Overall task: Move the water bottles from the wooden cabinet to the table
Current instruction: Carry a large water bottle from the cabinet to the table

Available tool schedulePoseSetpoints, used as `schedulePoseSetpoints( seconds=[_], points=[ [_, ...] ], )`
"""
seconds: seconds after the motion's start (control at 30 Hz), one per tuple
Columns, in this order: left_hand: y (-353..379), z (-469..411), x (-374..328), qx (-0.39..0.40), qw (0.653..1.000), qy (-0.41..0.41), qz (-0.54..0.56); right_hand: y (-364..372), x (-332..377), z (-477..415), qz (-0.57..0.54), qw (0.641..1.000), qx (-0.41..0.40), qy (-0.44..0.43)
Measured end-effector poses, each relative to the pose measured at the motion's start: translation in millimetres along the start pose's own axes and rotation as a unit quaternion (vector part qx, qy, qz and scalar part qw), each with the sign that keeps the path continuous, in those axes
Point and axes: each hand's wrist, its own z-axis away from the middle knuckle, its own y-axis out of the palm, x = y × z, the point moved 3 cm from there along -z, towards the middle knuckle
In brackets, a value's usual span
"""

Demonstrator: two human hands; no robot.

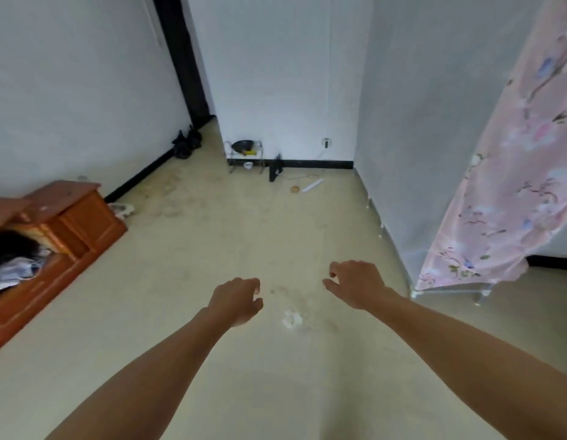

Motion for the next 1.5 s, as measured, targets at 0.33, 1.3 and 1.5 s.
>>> schedulePoseSetpoints(
  seconds=[0.33, 1.3, 1.5],
  points=[
    [-23.8, 2.0, 230.4, -0.013, 0.964, -0.261, 0.047, 10.3, 212.6, -219.8, 0.015, 0.969, 0.020, -0.247],
    [-86.6, -141.7, 875.7, -0.018, 0.886, -0.456, 0.079, 68.9, 817.7, -696.9, 0.003, 0.875, 0.025, -0.484],
    [-135.9, -169.3, 1017.0, -0.055, 0.842, -0.527, 0.099, 38.0, 965.0, -817.4, -0.042, 0.840, -0.029, -0.540]
  ],
)
